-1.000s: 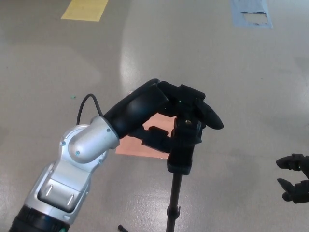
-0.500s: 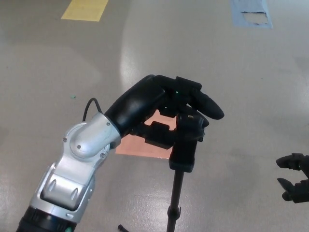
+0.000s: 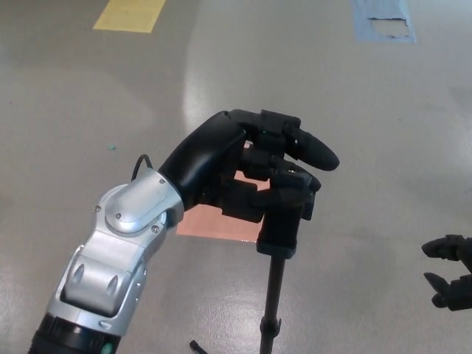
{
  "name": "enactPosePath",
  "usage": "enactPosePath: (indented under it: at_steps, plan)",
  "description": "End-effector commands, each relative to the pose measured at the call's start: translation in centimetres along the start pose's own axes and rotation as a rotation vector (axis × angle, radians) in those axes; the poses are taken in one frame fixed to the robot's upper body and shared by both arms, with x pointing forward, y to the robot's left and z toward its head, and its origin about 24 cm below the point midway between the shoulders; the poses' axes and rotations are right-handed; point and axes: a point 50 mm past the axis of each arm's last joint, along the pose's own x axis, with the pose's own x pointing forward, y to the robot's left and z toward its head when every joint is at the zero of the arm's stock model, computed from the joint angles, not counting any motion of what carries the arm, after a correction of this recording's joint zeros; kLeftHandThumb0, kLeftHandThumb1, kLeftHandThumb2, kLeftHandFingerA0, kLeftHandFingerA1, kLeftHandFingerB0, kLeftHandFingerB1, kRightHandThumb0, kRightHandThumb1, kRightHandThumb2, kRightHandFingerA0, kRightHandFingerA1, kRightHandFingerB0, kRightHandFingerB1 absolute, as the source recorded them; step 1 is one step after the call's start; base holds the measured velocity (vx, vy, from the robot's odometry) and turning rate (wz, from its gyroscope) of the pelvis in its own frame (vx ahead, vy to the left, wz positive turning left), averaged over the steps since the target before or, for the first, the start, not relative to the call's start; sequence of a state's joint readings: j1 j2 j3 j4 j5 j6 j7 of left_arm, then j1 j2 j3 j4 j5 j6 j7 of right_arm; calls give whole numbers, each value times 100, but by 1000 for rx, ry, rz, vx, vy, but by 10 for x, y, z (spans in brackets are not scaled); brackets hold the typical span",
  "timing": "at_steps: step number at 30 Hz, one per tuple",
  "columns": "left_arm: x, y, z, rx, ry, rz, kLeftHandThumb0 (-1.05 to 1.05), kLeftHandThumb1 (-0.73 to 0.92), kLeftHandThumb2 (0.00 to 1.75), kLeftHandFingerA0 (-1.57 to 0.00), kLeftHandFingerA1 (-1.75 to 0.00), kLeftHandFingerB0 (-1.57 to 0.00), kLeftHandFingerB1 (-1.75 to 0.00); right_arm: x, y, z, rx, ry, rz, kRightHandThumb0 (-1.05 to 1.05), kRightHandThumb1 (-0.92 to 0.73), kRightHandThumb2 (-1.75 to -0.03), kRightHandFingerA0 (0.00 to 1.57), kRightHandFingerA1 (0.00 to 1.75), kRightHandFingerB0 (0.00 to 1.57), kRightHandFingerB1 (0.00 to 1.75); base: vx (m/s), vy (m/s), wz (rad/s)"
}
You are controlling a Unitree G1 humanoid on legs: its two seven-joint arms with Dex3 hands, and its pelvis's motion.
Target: The robot uses its left hand to grab the top of a phone stand kept on the floor and rotates it anti-clockwise
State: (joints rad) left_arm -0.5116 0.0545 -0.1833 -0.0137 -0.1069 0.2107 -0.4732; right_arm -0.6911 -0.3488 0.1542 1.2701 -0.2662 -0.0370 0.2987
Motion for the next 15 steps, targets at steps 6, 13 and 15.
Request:
enactPosePath:
  at_steps: [6,13,15]
  plan:
    - [0,-2,-13,-271,158,-33,-13,68,61,-91,-52,-88,-52,-2,-10,4,-11,13,-4,-37,-60,-104,56,67,7,45,0,0,0]
    - [0,0,-15,-380,217,-23,-15,67,60,-91,-52,-86,-51,-2,-10,6,-22,11,-4,-37,-60,-104,54,66,8,45,0,0,0]
    - [0,1,-15,-389,233,-21,-18,65,60,-91,-51,-86,-50,-2,-11,6,-27,12,-4,-37,-60,-104,55,66,8,45,0,0,0]
